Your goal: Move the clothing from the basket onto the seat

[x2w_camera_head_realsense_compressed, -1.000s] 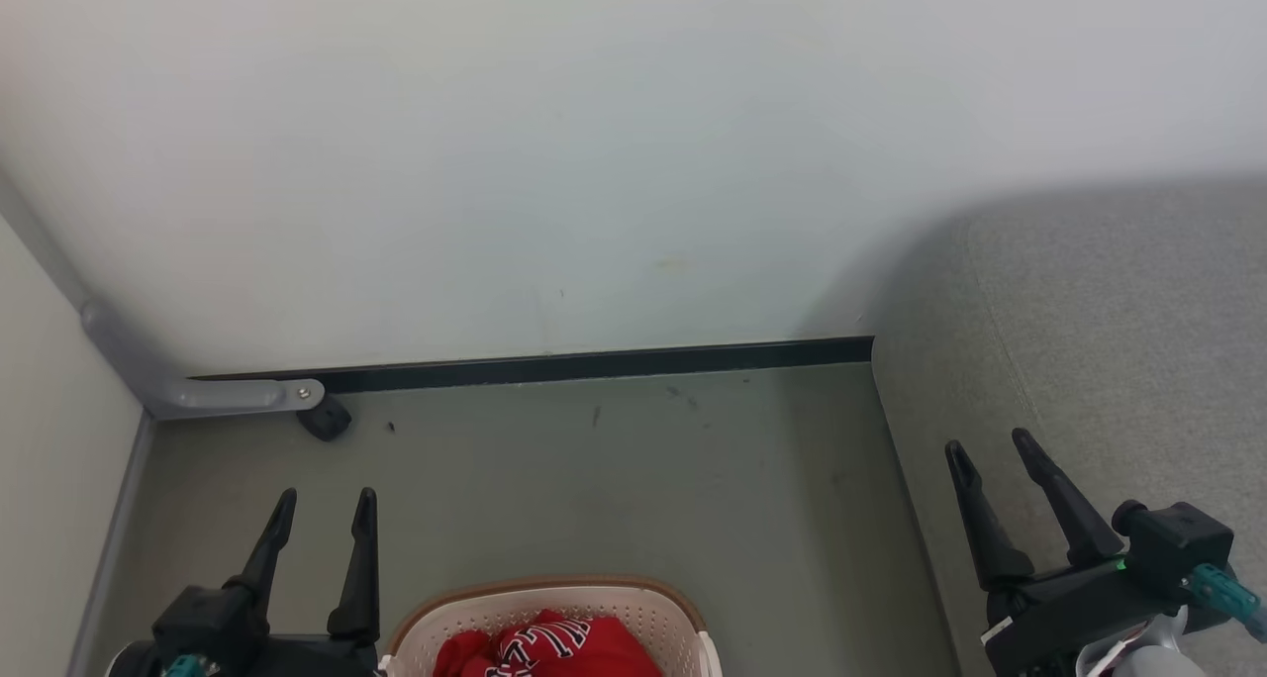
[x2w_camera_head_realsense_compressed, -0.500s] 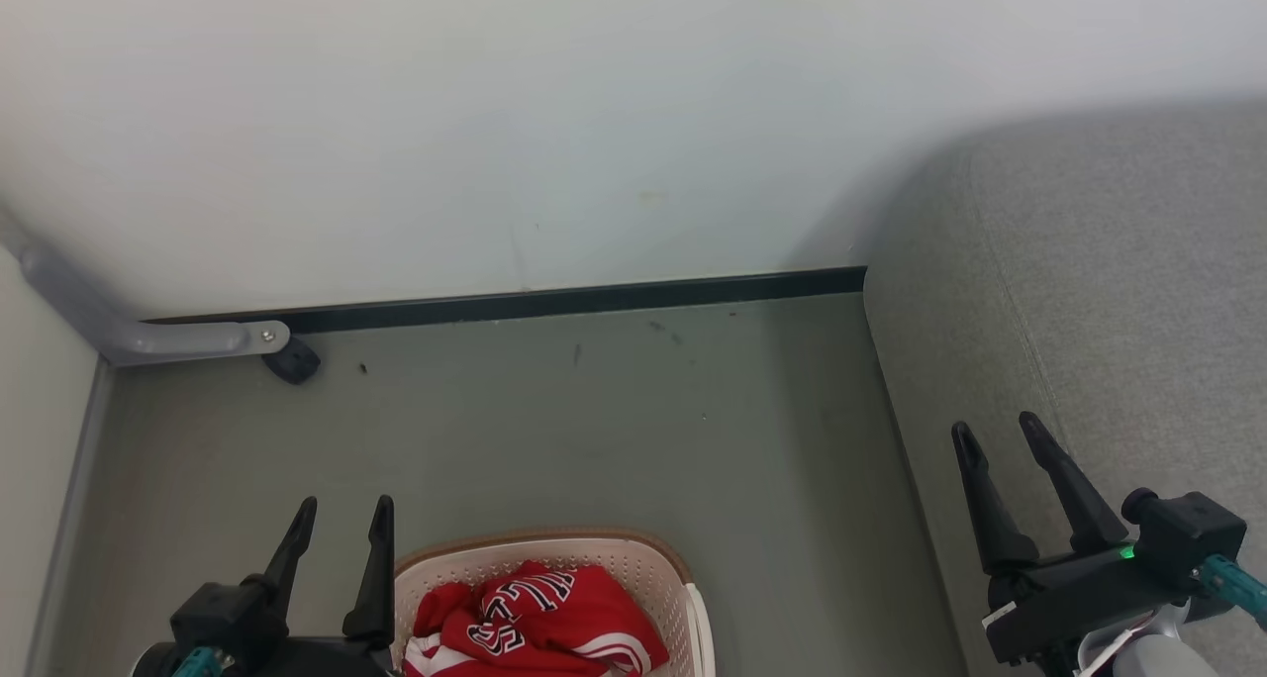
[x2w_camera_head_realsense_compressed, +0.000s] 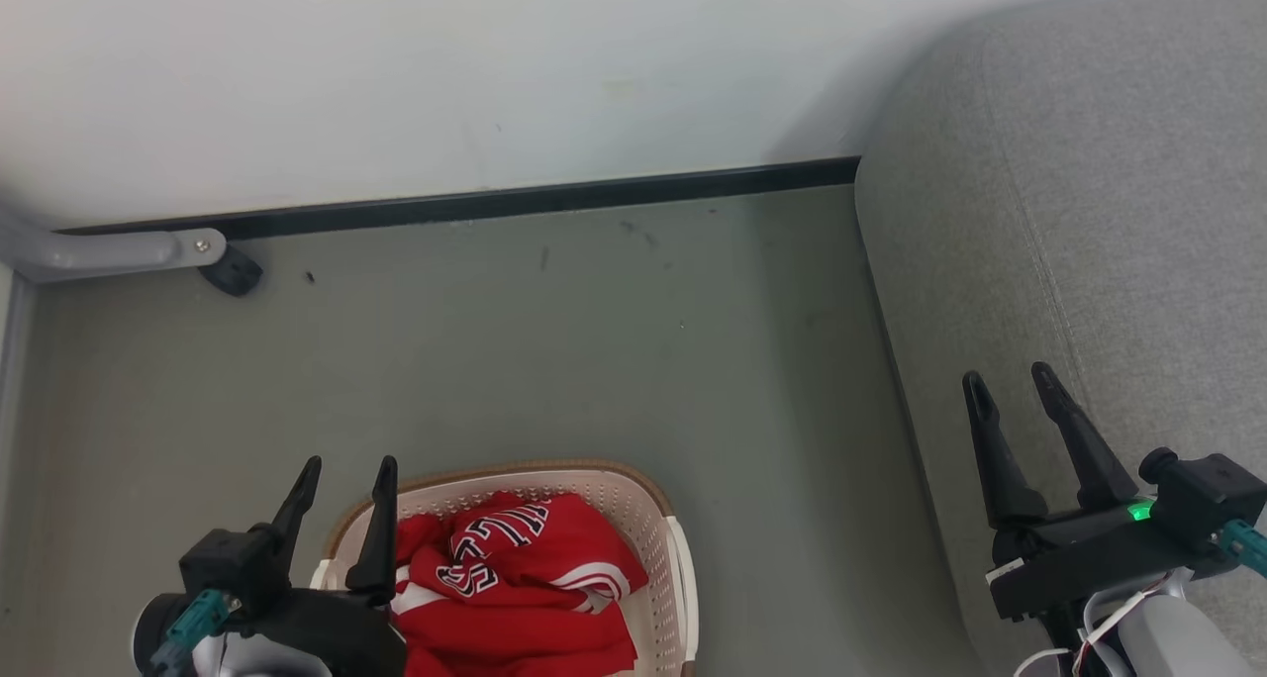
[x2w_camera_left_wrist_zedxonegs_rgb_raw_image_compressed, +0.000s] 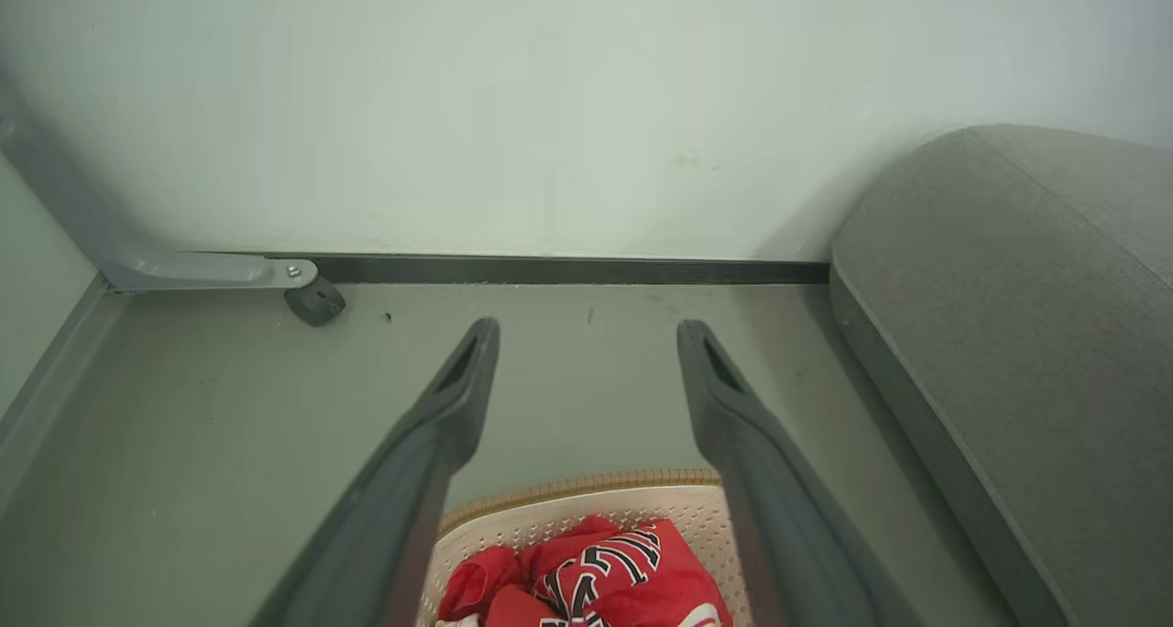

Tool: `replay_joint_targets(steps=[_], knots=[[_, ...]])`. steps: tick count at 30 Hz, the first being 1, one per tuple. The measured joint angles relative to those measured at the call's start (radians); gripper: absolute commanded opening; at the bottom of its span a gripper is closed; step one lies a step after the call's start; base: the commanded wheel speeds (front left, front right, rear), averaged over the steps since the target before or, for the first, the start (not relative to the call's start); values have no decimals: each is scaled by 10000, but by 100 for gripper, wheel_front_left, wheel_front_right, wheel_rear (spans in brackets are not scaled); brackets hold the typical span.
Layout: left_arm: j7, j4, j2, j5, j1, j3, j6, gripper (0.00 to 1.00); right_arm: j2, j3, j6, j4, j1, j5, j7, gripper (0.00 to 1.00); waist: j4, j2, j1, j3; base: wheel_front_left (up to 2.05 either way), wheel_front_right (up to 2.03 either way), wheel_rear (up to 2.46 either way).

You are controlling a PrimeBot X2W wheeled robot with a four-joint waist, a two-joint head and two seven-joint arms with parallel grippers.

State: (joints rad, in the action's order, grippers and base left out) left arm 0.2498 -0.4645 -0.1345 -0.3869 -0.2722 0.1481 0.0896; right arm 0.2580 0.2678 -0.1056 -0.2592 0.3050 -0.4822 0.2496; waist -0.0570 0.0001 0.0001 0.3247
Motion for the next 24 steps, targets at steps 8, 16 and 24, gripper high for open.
replay_joint_targets(steps=[8, 16, 24], knots=[[-115, -890, -33, 21, -759, 372, 161, 100, -48, -130, -4, 123, 364, 92, 42, 100, -211, 0, 0, 793, 0, 0, 0], [-387, -2008, -44, 40, -1406, 637, 249, 100, -161, -157, -90, 278, 757, 270, 69, 100, -430, 0, 1, 1549, 0, 0, 0], [-644, -3066, -186, 6, -1817, 639, 259, 100, -240, -150, -92, 326, 1021, 378, 69, 100, -667, 0, 0, 2102, 0, 0, 0]])
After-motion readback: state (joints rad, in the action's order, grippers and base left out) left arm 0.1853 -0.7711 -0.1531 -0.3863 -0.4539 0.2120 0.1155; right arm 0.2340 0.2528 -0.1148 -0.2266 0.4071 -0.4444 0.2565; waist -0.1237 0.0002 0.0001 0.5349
